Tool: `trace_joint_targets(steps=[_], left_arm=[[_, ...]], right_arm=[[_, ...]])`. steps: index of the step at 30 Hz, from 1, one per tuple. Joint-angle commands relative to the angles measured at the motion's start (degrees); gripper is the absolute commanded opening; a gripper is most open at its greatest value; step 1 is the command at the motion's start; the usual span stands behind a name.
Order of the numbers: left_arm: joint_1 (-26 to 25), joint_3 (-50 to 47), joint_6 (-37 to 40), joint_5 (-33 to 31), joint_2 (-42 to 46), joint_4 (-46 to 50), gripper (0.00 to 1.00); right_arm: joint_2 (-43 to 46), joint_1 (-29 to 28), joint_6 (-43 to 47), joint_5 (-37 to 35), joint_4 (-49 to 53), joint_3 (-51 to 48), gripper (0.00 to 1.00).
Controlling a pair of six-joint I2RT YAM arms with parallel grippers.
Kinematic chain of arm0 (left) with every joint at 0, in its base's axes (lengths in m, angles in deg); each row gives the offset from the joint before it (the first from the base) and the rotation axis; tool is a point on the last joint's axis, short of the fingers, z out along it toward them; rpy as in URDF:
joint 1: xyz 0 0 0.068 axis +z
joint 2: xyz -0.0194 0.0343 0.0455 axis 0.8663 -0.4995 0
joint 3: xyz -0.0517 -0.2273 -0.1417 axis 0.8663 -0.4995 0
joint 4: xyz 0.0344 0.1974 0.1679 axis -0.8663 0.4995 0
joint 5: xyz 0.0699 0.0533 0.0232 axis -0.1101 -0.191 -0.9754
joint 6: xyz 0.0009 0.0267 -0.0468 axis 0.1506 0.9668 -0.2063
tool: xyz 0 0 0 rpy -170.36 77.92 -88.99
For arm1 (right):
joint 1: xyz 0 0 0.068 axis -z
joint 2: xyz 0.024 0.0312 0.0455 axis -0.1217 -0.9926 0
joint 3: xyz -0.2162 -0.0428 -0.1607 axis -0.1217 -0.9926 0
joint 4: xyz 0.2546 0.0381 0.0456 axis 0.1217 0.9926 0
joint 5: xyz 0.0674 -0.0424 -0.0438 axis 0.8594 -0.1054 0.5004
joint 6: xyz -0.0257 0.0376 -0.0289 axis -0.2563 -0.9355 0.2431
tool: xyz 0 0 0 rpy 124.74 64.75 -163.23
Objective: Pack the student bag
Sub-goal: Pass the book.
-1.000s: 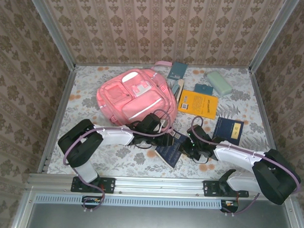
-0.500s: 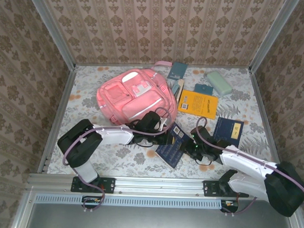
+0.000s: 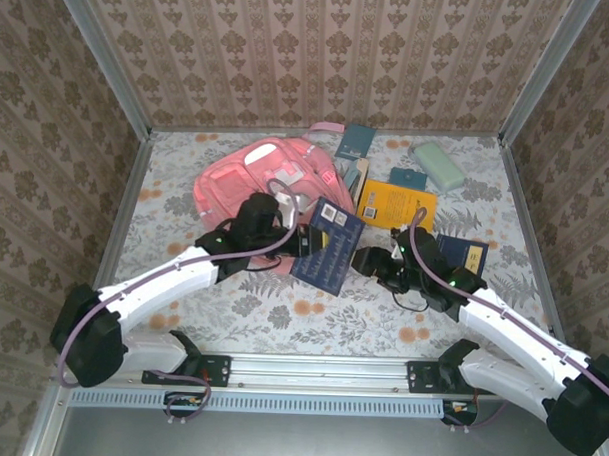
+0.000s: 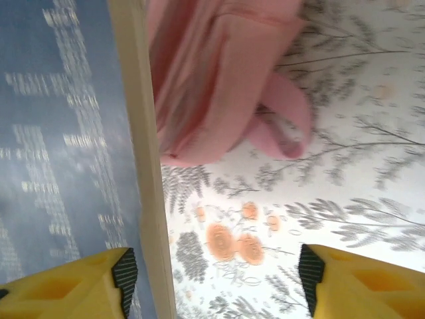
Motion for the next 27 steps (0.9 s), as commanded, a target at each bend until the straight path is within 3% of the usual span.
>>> trace_joint_targets(steps=[1,5,8,19,27], left_arm=[[1.75,-2.14,-4.84,1.34,1.86,-6.06,0.0],[3.14,-3.45,-8.91,3.26,1.72,-11.47,0.0],[4.25,-4.46,-12.15,4.47,1.55,-15.6,0.0],[7.65,-6.02,-18.86,9.0,0.94,-25.89,0.0],[8.4,-4.71,-18.44,9.87,0.15,-25.51,0.0]], right_arm=[[-1.46,0.95,-1.02,9.58,-13.74,0.29,0.75],[-5.29,1.78,-2.42,16.67,-23.52,1.62,0.84],[-9.61,2.38,-3.05,21.47,-26.68,3.73,0.84],[-16.73,6.1,-5.81,28.15,-35.2,4.78,0.84],[-18.73,7.93,-6.46,30.55,-36.89,5.44,0.83]])
